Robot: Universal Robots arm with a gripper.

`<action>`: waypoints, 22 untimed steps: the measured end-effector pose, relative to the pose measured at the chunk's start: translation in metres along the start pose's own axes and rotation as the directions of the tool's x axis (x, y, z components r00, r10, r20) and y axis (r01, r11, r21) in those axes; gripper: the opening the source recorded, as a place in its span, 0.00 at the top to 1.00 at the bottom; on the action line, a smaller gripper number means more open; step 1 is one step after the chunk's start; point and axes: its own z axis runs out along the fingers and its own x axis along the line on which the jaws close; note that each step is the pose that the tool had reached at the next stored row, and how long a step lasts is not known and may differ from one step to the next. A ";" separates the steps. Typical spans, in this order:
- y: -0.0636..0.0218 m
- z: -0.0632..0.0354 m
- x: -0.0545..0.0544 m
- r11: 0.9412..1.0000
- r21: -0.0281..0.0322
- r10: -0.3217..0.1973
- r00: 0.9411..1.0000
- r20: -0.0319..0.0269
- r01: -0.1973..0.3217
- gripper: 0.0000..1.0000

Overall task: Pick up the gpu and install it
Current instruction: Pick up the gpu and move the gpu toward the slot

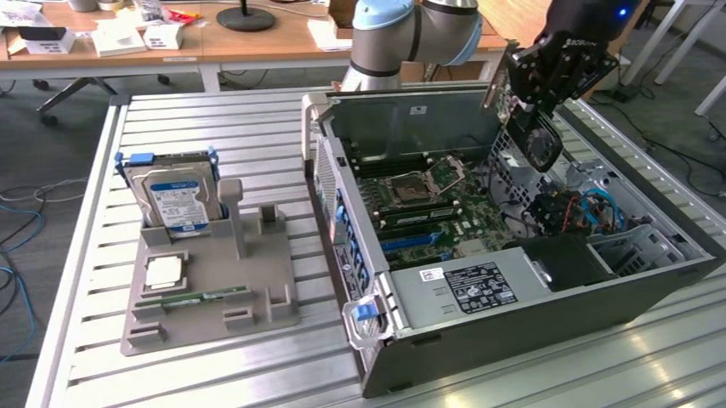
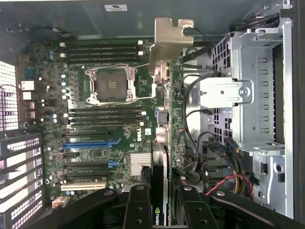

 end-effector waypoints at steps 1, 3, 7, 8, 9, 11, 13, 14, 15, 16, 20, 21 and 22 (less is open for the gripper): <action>0.0000 0.0009 0.000 1.000 0.000 0.000 1.000 0.000 0.000 0.73; -0.0001 0.0037 -0.001 1.000 0.000 0.000 1.000 0.000 0.000 0.73; -0.0004 0.0109 -0.002 1.000 0.000 0.000 1.000 0.000 0.000 0.73; -0.0005 0.0127 -0.002 1.000 0.000 0.000 1.000 0.000 0.000 0.73; -0.0005 0.0137 -0.002 1.000 0.000 0.000 1.000 0.000 0.000 0.73; -0.0005 0.0137 -0.002 1.000 0.000 0.000 1.000 0.000 0.000 0.73; -0.0003 0.0144 -0.006 1.000 0.000 0.000 1.000 0.000 0.000 0.73; -0.0002 0.0148 -0.008 1.000 0.000 0.000 1.000 0.000 0.000 0.73; -0.0001 0.0152 -0.010 1.000 0.000 0.000 1.000 0.000 0.000 0.73; -0.0001 0.0162 -0.011 1.000 0.000 0.000 1.000 0.000 0.000 0.73; -0.0004 0.0233 -0.011 1.000 0.000 0.000 1.000 0.000 0.000 0.73; -0.0005 0.0247 -0.011 1.000 0.000 0.000 1.000 0.000 0.000 0.73; -0.0005 0.0252 -0.011 1.000 0.000 0.000 1.000 0.000 0.000 0.73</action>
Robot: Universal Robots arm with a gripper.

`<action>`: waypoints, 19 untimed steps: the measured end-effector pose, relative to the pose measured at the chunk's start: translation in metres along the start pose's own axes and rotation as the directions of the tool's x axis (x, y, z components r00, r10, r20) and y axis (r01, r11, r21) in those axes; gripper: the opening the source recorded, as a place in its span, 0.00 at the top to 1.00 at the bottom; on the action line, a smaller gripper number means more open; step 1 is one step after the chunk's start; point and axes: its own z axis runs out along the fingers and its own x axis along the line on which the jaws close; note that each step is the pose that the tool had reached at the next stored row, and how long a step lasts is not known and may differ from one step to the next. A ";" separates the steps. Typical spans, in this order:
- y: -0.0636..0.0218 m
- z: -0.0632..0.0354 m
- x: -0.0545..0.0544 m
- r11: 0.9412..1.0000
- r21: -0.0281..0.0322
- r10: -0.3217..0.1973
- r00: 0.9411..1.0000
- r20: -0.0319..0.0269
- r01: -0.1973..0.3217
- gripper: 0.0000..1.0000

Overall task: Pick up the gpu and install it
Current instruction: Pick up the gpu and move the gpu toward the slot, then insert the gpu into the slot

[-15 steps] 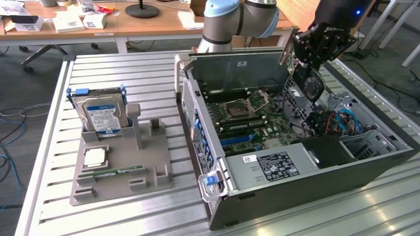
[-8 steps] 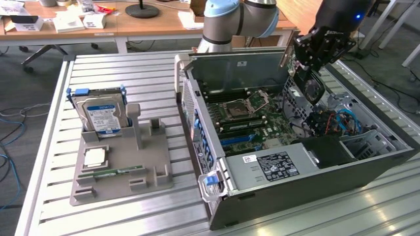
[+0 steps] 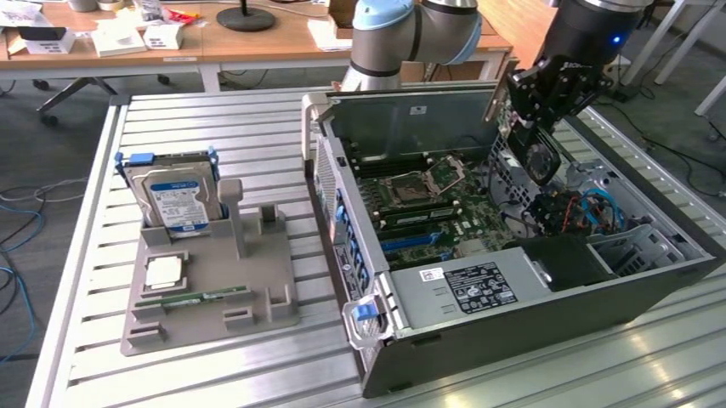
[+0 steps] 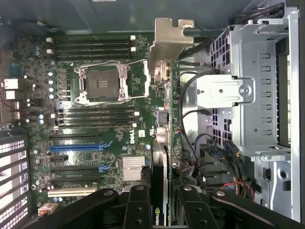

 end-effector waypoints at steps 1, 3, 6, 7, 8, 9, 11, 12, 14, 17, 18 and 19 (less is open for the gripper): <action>0.0000 0.0000 0.000 1.000 0.000 0.000 1.000 0.000 0.000 0.73; 0.0000 0.0001 0.000 1.000 0.000 0.000 1.000 0.000 0.000 0.73; 0.0000 0.0001 0.000 1.000 0.000 0.000 1.000 0.000 0.000 0.73; 0.0000 0.0001 0.000 1.000 0.000 0.000 1.000 0.000 0.000 0.73; 0.0000 0.0001 0.000 1.000 0.000 0.000 1.000 0.000 0.000 0.73; 0.0000 0.0001 0.000 1.000 0.000 0.000 1.000 0.000 0.000 0.73; 0.0000 0.0001 0.000 1.000 0.000 0.000 1.000 0.000 0.000 0.73; 0.0000 0.0001 0.000 1.000 0.000 0.000 1.000 0.000 0.000 0.73; 0.0000 0.0001 0.000 1.000 0.000 -0.004 1.000 0.000 0.004 0.73; 0.0000 0.0002 0.000 1.000 -0.001 -0.020 1.000 -0.001 0.020 0.73; 0.0000 0.0002 0.000 1.000 -0.001 -0.027 1.000 -0.001 0.027 0.73; 0.0000 0.0001 0.000 0.999 -0.001 -0.035 0.999 -0.002 0.035 0.73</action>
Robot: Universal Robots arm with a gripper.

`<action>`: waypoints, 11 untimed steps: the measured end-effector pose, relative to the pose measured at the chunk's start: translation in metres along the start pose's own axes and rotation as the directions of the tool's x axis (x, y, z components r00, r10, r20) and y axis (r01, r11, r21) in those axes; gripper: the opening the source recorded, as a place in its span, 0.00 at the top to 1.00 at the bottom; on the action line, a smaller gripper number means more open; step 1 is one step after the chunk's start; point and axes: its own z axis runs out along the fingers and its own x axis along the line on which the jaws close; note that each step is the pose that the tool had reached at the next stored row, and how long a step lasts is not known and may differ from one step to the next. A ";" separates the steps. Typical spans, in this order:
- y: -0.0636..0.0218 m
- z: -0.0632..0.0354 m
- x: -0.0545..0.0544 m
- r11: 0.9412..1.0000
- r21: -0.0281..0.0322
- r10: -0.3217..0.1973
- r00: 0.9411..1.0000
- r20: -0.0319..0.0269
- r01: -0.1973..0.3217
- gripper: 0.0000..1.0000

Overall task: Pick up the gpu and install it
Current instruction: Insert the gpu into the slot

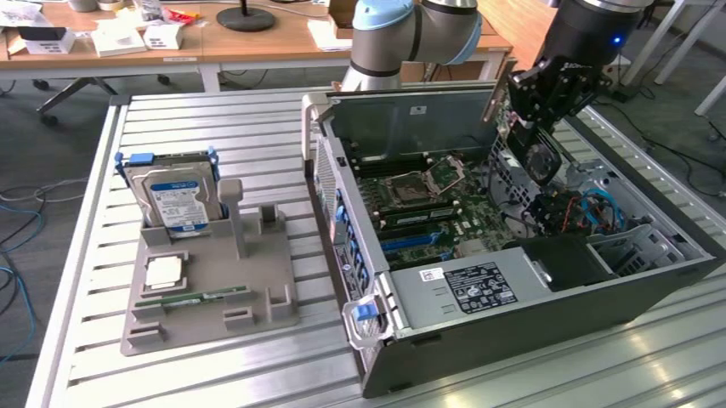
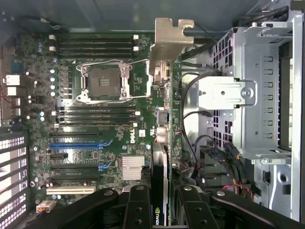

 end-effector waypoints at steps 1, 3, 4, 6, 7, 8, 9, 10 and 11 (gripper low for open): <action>0.0000 0.0000 0.000 1.000 0.000 -0.010 1.000 -0.001 0.010 0.73; 0.0000 0.0000 0.000 0.999 -0.001 -0.033 0.999 -0.002 0.033 0.73; 0.0000 0.0000 0.000 0.999 -0.001 -0.046 0.999 -0.002 0.046 0.73; 0.0000 0.0000 0.000 0.997 -0.002 -0.072 0.997 -0.003 0.072 0.73; 0.0000 0.0000 0.000 0.996 -0.002 -0.085 0.996 -0.004 0.085 0.73; 0.0000 0.0000 0.000 0.995 -0.002 -0.098 0.995 -0.005 0.098 0.73; 0.0000 0.0000 0.000 0.994 -0.002 -0.111 0.994 -0.005 0.111 0.73; 0.0000 0.0000 0.000 0.992 -0.002 -0.124 0.992 -0.006 0.124 0.73; 0.0000 -0.0001 0.000 0.990 -0.002 -0.138 0.990 -0.007 0.138 0.73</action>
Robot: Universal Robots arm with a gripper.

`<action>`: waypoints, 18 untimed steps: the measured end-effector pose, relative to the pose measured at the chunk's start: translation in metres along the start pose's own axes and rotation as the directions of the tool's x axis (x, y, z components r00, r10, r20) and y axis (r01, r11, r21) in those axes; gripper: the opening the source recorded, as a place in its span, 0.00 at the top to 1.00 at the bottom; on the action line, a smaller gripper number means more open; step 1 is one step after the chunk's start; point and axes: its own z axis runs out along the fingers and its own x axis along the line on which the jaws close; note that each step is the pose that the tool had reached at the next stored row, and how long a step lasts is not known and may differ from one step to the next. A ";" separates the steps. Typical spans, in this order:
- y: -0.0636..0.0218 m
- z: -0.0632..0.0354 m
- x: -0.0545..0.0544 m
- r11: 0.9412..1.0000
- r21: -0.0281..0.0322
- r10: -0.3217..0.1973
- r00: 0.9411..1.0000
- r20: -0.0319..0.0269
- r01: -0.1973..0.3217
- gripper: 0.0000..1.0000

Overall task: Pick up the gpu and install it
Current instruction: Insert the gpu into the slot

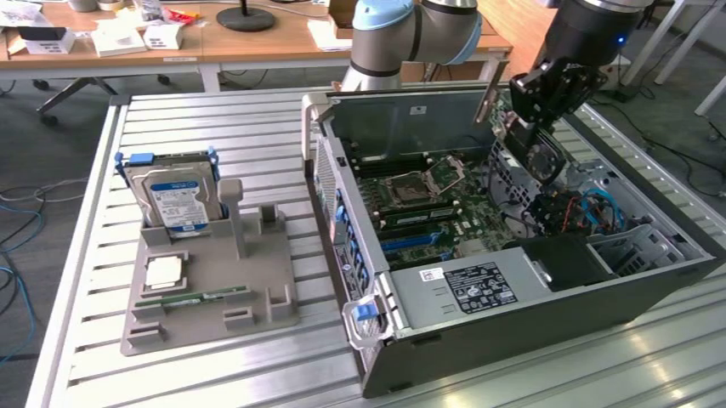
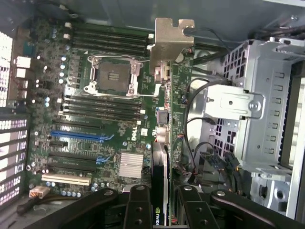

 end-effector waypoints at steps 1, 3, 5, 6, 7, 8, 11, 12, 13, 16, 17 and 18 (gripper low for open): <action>0.0000 0.0000 0.000 1.000 0.000 -0.013 1.000 -0.001 0.013 0.73; 0.0000 0.0001 0.000 0.999 0.000 -0.042 0.999 -0.002 0.042 0.73; 0.0000 0.0001 0.000 0.998 0.001 -0.070 0.998 -0.003 0.070 0.73; 0.0000 0.0001 0.000 0.996 0.001 -0.084 0.996 -0.004 0.084 0.73; 0.0000 0.0001 0.000 0.995 0.001 -0.098 0.995 -0.005 0.098 0.73; 0.0000 0.0001 0.000 0.994 0.001 -0.111 0.994 -0.006 0.111 0.73; 0.0000 0.0001 0.000 0.989 0.002 -0.150 0.989 -0.008 0.150 0.73; 0.0000 0.0001 0.000 0.986 0.002 -0.164 0.986 -0.009 0.164 0.73; 0.0000 0.0001 0.000 0.984 0.002 -0.177 0.984 -0.009 0.177 0.73; 0.0000 0.0001 0.000 0.977 0.001 -0.215 0.977 -0.011 0.215 0.73; 0.0000 0.0001 0.000 0.974 0.001 -0.228 0.974 -0.012 0.228 0.73; 0.0000 0.0001 0.000 0.971 0.000 -0.241 0.970 -0.012 0.241 0.73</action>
